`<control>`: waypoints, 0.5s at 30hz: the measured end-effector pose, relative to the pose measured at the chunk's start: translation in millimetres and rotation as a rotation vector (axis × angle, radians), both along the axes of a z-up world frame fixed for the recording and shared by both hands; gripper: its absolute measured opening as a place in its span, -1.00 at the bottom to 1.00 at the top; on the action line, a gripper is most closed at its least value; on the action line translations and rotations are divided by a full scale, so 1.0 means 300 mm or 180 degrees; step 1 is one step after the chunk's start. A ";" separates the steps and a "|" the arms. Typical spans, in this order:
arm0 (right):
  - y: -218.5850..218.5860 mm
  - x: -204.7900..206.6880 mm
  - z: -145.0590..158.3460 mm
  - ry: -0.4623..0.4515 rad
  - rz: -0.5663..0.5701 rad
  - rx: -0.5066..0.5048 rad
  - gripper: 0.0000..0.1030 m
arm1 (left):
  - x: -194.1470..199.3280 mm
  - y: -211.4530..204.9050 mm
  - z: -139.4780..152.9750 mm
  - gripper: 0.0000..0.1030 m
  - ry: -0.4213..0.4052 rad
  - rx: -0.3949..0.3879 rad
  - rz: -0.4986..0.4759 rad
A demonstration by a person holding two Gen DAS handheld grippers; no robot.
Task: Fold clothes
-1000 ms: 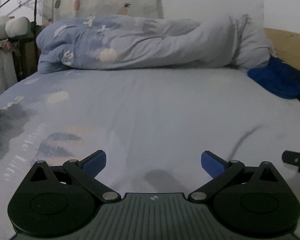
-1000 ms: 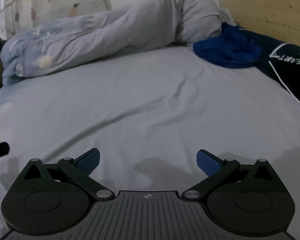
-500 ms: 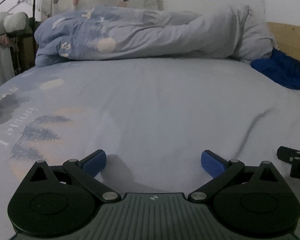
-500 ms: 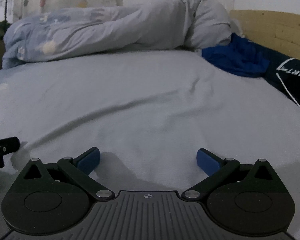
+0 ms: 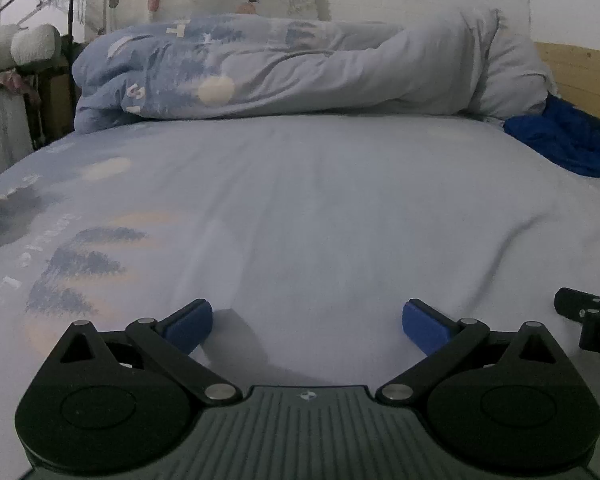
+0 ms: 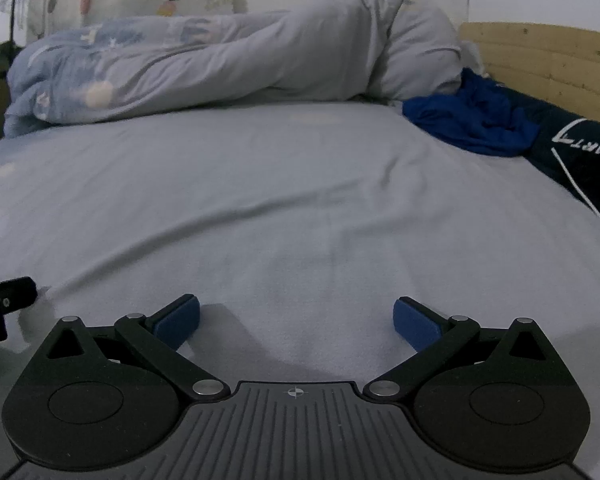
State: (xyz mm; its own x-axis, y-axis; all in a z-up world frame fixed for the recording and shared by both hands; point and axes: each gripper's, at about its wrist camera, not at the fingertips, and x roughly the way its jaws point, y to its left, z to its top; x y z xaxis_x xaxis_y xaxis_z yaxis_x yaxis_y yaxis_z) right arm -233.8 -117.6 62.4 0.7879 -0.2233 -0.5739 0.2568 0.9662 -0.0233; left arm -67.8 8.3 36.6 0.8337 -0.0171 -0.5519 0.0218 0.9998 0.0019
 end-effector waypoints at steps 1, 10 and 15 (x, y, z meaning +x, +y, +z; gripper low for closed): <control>-0.001 0.000 0.000 -0.0003 0.0001 0.0007 1.00 | 0.001 0.001 0.001 1.00 0.0000 -0.0004 -0.0001; 0.002 -0.001 0.002 -0.0005 -0.0004 0.0023 1.00 | 0.006 0.001 -0.001 1.00 0.0001 -0.0004 -0.0001; 0.005 0.000 0.002 -0.0003 -0.0007 0.0021 1.00 | 0.009 -0.008 -0.002 1.00 0.0000 -0.0005 0.0012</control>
